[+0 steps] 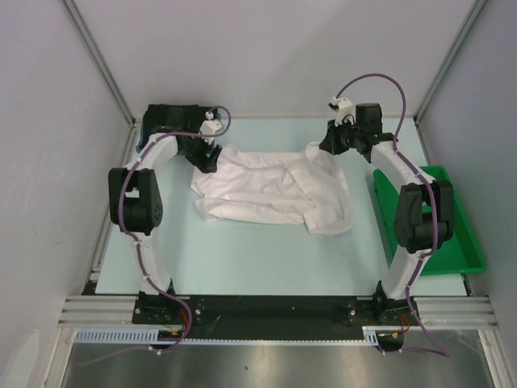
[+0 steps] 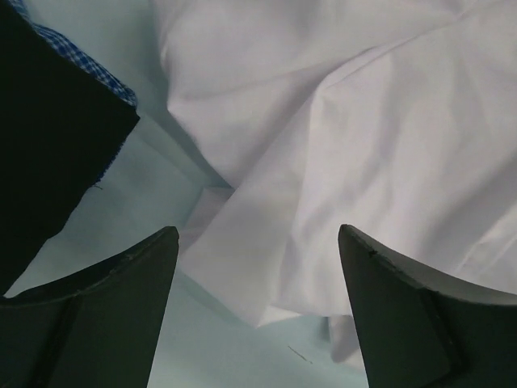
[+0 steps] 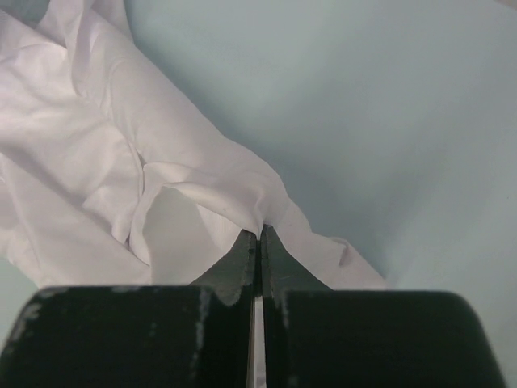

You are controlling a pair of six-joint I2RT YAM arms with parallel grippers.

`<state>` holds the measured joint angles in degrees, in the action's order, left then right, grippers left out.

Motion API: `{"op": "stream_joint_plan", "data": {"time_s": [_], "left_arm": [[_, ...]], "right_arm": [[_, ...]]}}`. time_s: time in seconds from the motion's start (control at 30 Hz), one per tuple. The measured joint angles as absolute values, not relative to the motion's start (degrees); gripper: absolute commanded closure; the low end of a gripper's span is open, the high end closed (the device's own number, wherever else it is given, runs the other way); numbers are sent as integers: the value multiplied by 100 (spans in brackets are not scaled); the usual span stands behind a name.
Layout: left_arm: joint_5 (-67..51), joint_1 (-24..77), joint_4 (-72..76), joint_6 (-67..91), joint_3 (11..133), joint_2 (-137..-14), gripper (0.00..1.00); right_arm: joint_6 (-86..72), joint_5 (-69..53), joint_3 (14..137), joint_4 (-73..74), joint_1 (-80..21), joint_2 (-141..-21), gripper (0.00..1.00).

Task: Fold and stack the long sleeve shirts
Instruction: Flatten the shirt out

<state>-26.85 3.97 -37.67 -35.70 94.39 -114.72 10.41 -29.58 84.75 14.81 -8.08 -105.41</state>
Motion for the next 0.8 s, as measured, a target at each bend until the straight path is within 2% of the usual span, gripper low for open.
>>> {"op": "stream_joint_plan", "data": {"time_s": [0.07,0.13,0.17,0.27,0.43,0.53,0.6,0.63,0.67,0.73,0.8], "left_arm": [[-2493,445,-3861,-3715,9616,-11854,15],[-2362,475,-3946,-3809,9703,-12092,34],[-2287,478,-4003,-3841,9721,-12182,65],[-2226,443,-4298,-3946,9793,-12313,100],[-2764,8,-4906,-4115,10007,-11848,100],[-3111,-239,-5509,-4619,9854,-10801,100],[-3240,-102,-5920,-5098,9299,-9662,85],[-3260,154,-5944,-5345,8766,-8945,75],[-3306,639,-6145,-5621,8162,-8246,53],[-3496,1743,-6637,-6060,7196,-7411,45],[-3647,2252,-7126,-6173,6751,-7371,32]], "right_arm": [[996,-2976,8477,1474,-788,-10532,100],[956,-2989,8475,1474,-764,-10512,100],[932,-2993,8477,1474,-751,-10495,100],[880,-3011,8479,1472,-716,-10425,100],[821,-3050,8656,1546,-672,-10405,100],[792,-3098,8742,1621,-598,-10342,100],[821,-3146,8742,1765,-519,-10250,100],[854,-3183,8739,1865,-464,-10191,100],[891,-3218,8729,1946,-405,-10127,100],[978,-3271,8617,2036,-287,-9990,100],[1096,-3306,8510,2163,-202,-9885,100]]}}
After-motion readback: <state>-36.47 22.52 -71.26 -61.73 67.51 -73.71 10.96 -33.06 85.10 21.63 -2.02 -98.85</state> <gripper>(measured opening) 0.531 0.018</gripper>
